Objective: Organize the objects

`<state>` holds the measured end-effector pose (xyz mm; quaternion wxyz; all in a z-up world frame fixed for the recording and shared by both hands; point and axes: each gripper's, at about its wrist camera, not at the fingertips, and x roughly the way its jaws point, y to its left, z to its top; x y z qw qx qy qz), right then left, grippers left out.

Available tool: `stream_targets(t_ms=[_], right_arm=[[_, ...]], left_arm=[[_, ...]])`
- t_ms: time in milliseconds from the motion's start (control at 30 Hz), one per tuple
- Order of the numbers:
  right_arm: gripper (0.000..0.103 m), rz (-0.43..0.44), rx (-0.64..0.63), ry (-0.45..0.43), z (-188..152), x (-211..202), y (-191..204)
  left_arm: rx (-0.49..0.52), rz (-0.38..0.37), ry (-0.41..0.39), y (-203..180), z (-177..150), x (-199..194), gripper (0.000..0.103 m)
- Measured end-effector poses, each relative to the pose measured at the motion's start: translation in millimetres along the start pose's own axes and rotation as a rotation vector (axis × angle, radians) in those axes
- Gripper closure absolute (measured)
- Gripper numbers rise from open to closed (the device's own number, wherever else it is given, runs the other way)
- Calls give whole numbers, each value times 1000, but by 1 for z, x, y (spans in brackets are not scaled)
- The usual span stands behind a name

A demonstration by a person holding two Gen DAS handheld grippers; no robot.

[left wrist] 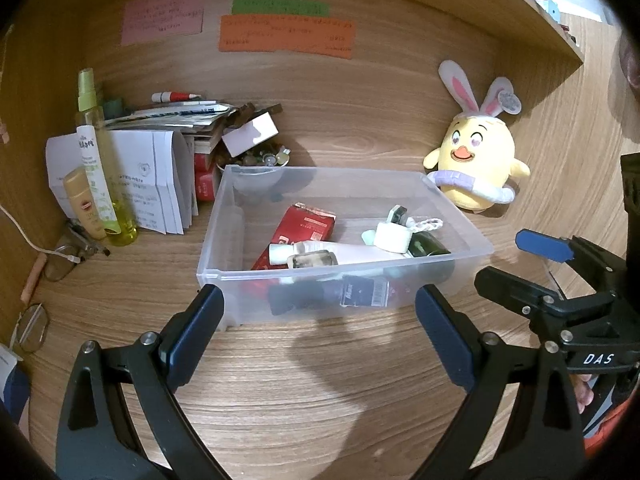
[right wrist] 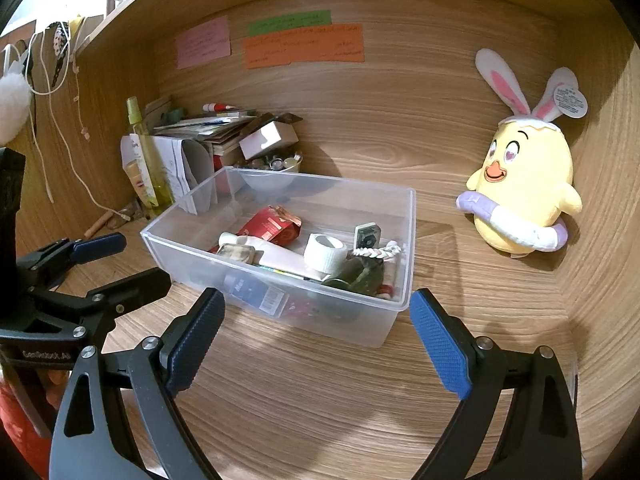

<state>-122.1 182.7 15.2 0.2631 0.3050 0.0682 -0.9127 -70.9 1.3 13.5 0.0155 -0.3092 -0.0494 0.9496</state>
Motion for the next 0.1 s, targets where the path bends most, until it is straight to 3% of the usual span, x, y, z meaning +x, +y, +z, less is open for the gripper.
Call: stream_targets(t_ms=[100], right_arm=[[10, -1, -1, 0, 0, 0, 0]], left_arm=[[1, -8, 5, -1, 0, 0, 4]])
